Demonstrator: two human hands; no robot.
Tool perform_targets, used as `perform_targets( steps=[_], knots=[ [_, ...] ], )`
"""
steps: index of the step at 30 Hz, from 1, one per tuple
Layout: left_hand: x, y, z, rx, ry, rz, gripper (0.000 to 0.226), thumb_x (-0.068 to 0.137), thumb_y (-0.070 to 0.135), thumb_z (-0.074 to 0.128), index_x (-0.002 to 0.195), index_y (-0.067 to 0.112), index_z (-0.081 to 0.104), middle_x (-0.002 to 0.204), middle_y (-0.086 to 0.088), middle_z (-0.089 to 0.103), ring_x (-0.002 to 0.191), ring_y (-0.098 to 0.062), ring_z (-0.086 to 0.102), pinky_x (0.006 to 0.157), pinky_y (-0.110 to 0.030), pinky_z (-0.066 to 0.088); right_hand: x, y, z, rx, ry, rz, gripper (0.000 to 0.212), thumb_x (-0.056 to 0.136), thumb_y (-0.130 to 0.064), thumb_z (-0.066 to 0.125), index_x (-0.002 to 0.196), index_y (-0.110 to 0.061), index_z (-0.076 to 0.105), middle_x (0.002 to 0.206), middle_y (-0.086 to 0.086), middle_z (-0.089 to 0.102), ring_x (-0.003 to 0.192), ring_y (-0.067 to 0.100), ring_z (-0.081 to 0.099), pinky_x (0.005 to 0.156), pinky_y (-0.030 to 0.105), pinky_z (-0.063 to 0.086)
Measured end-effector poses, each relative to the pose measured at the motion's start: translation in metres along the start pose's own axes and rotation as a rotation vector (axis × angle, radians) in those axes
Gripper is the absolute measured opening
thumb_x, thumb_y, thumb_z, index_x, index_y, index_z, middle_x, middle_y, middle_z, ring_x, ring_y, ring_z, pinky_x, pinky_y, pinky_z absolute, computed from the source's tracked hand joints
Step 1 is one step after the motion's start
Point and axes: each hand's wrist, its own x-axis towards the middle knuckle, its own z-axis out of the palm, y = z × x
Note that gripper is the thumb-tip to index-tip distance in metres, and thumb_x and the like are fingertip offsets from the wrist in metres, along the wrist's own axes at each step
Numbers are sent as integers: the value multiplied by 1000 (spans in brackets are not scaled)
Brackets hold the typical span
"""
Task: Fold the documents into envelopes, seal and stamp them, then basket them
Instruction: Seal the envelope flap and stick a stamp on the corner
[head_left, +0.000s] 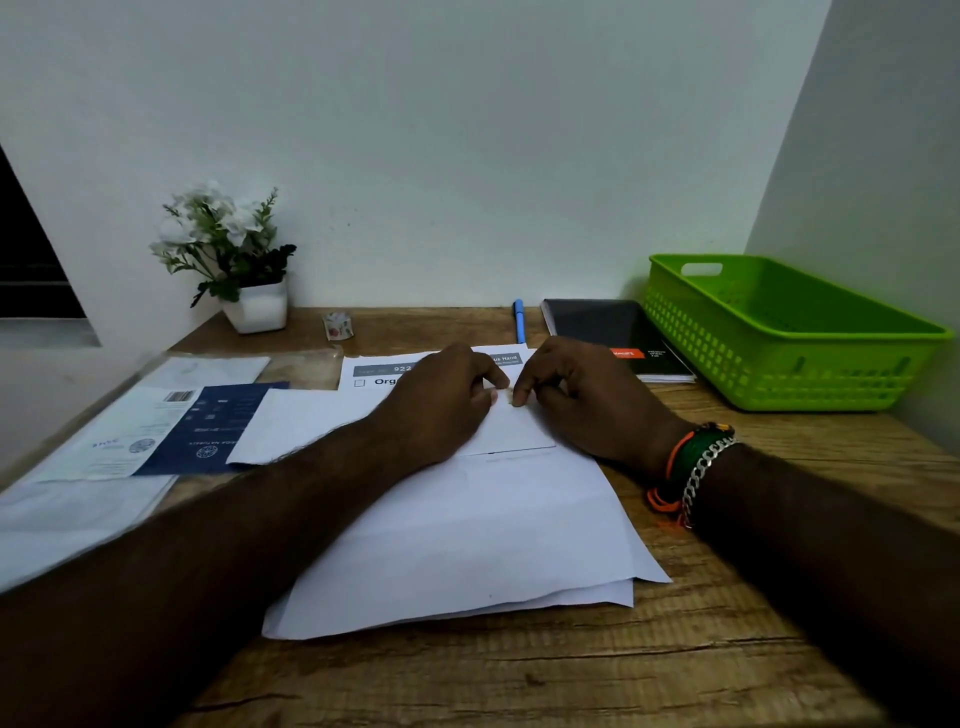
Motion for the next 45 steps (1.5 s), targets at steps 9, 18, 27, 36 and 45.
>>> perform_targets(
  steps=[9,18,27,36,45],
  knots=[
    [-1,3,-2,5,-11,-10,22,100,21,59,117,27,71,102,1,60,97,-16,57,90,-33,46,4,4,3,-107,-2,47,40,83,0,55,96,-27,82,100,4,66,97,22,63,84,34,50],
    [-1,1,0,0,11,-3,22,100,19,60,117,25,73,100,0,60,88,-13,53,81,-29,42,3,7,0,-46,10,-13,35,81,-2,57,96,-20,84,100,7,67,96,23,65,83,31,49],
    [0,1,1,7,12,1,23,100,21,60,118,26,73,103,1,60,90,-12,53,80,-28,39,1,4,-1,69,11,-46,33,79,-10,54,89,-19,85,98,-1,68,92,13,64,79,21,47],
    [-1,1,0,12,19,3,23,100,20,59,117,24,74,100,1,60,91,-14,54,84,-31,44,2,4,-2,64,92,94,33,77,0,52,66,-18,78,81,1,73,76,15,65,71,29,48],
    [-2,1,-1,-5,28,-8,21,98,20,61,114,23,74,97,2,63,88,-12,54,81,-31,43,1,8,4,-26,2,-72,42,81,5,56,97,-23,84,102,-3,70,95,13,66,81,26,50]
  ],
)
